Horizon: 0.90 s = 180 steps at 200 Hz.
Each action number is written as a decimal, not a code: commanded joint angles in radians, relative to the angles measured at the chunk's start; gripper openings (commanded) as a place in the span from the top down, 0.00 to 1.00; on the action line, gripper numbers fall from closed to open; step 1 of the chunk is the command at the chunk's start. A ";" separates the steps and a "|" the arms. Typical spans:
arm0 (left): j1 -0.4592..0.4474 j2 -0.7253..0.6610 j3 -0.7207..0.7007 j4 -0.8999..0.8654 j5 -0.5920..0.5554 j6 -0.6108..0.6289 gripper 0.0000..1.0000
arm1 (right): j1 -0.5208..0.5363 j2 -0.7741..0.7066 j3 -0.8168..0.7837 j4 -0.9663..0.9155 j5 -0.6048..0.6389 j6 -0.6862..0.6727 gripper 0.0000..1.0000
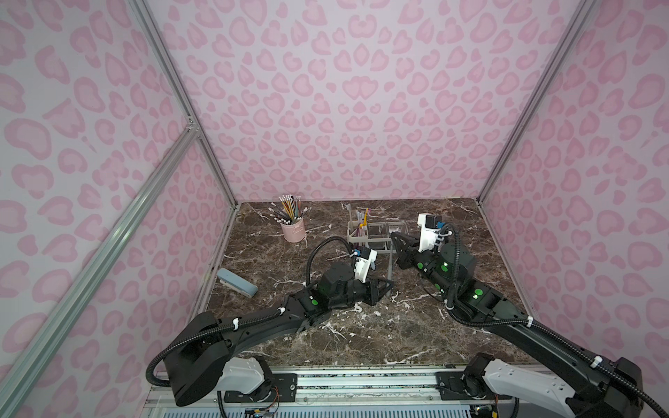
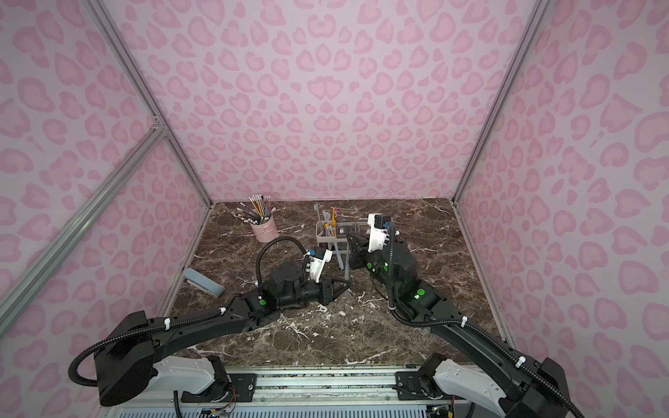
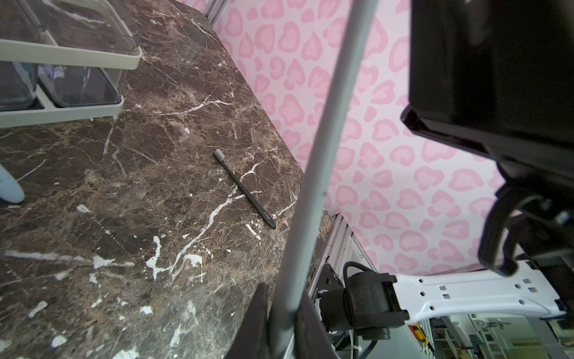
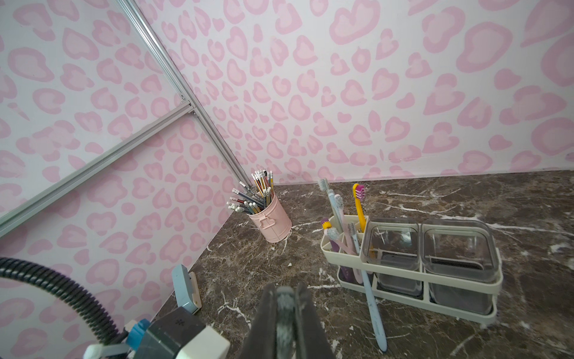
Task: Place the toothbrush into the toothbrush holder
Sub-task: Pick up the toothbrush from the center of the board.
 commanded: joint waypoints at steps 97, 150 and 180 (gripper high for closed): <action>0.000 -0.050 0.021 -0.145 -0.143 0.079 0.97 | -0.034 -0.044 0.058 -0.143 -0.020 0.073 0.36; 0.000 -0.061 0.033 -0.222 -0.181 0.142 0.97 | -0.148 0.031 0.076 -0.197 -0.305 0.136 0.36; 0.000 -0.084 0.024 -0.254 -0.206 0.165 0.97 | -0.158 0.031 0.064 -0.149 -0.362 0.126 0.36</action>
